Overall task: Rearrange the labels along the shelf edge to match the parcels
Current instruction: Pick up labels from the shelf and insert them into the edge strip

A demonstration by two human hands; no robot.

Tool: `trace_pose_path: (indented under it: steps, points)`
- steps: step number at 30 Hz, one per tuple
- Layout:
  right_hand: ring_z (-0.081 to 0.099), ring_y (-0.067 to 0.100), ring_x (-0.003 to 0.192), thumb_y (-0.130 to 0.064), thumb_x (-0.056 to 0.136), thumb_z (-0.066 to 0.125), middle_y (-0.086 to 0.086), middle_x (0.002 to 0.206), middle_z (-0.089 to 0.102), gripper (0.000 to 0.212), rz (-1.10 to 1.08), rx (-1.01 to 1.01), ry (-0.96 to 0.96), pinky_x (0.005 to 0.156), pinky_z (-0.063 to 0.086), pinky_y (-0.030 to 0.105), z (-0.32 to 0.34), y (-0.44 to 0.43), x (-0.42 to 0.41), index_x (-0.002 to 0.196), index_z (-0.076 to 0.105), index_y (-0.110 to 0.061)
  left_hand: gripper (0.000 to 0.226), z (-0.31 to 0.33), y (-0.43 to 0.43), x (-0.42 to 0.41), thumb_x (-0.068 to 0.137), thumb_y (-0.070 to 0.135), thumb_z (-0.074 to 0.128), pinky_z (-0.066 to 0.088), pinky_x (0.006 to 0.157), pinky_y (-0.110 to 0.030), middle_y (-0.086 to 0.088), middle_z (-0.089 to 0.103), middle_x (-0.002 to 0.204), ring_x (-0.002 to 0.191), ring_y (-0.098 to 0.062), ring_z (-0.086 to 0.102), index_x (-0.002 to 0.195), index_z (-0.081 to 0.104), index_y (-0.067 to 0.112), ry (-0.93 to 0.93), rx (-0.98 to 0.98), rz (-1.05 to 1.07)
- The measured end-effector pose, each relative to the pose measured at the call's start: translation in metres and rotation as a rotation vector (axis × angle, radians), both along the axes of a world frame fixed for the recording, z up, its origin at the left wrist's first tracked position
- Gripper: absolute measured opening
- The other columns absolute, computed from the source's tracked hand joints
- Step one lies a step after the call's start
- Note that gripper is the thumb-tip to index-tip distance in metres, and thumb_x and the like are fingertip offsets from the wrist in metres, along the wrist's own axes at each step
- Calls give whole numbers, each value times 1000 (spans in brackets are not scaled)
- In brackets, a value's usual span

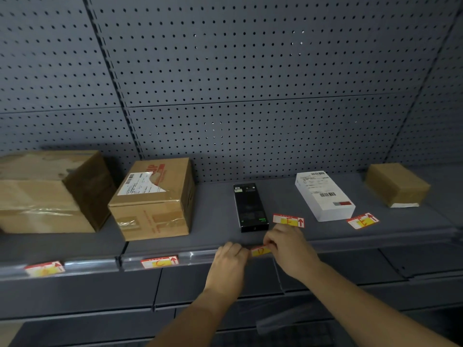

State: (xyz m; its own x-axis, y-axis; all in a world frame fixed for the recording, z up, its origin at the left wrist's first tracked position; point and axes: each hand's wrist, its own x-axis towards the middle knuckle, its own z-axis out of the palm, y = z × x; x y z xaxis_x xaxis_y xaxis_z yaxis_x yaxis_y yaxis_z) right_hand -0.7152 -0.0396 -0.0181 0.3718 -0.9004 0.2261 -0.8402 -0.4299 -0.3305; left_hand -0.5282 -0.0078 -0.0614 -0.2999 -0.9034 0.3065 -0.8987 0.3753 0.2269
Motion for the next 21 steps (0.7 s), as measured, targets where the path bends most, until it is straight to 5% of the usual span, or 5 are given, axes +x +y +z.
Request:
trace_pose_path:
  steps: [8, 14, 21]
  points:
    - [58, 21, 91, -18, 88, 69, -1, 91, 65, 12, 49, -115, 138, 78, 43, 37, -14, 6, 1, 97, 76, -22, 34, -2, -1, 2, 59, 0, 75, 35, 70, -22, 4, 56, 82, 79, -17, 51, 82, 63, 22, 47, 58, -7]
    - [57, 18, 93, -24, 94, 61, 0, 98, 64, 19, 13, -56, 38, 80, 43, 29, -6, 12, -5, 107, 74, -20, 15, 10, -1, 2, 82, 14, 60, 34, 79, -23, 1, 58, 96, 91, -17, 50, 95, 63, 20, 51, 32, -25]
    - [58, 12, 88, -24, 93, 62, -1, 100, 61, 11, -149, 77, -75, 76, 49, 26, 18, 27, -30, 100, 71, -20, 7, 45, -9, -31, 83, 22, 55, 37, 74, -29, 5, 56, 93, 88, -16, 49, 89, 57, 23, 72, -35, -66]
